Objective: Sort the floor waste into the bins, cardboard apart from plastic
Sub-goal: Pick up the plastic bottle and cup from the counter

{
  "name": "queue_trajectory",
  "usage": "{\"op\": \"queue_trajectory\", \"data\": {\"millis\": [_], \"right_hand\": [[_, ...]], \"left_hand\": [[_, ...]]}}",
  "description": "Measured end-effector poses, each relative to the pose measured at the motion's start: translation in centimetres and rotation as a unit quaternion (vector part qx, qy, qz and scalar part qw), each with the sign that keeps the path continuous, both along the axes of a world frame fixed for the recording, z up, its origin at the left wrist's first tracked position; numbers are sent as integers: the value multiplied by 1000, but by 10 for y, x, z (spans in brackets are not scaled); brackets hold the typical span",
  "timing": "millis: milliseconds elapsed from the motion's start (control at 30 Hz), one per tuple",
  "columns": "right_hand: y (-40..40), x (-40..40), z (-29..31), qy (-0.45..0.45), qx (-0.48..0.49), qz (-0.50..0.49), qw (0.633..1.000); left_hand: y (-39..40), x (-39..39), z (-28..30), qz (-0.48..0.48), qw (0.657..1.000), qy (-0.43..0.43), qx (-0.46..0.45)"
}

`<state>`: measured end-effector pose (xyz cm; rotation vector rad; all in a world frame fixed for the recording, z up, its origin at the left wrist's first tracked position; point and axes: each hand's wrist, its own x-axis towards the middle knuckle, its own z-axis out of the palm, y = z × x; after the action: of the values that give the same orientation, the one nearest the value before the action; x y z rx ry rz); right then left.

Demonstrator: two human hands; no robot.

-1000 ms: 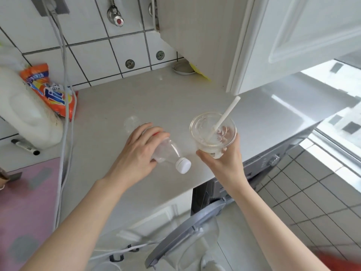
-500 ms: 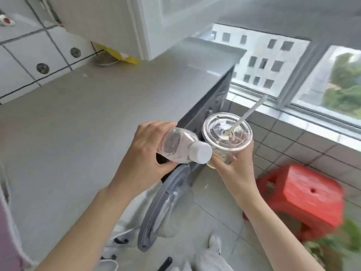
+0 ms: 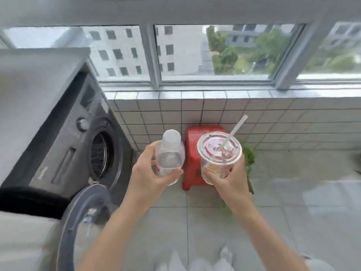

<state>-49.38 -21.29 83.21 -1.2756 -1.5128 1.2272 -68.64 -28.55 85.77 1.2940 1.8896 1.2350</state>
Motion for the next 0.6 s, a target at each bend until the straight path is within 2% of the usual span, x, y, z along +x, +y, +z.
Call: {"op": "queue_trajectory", "data": {"millis": [333, 467, 600], "right_hand": [[96, 198, -39, -35, -91, -76, 992], [124, 243, -62, -14, -119, -98, 988], [152, 265, -84, -15, -105, -120, 987]], "left_hand": [[133, 187, -58, -18, 983, -156, -98], [167, 229, -79, -48, 976, -165, -135], [201, 250, -97, -94, 968, -139, -185]]}}
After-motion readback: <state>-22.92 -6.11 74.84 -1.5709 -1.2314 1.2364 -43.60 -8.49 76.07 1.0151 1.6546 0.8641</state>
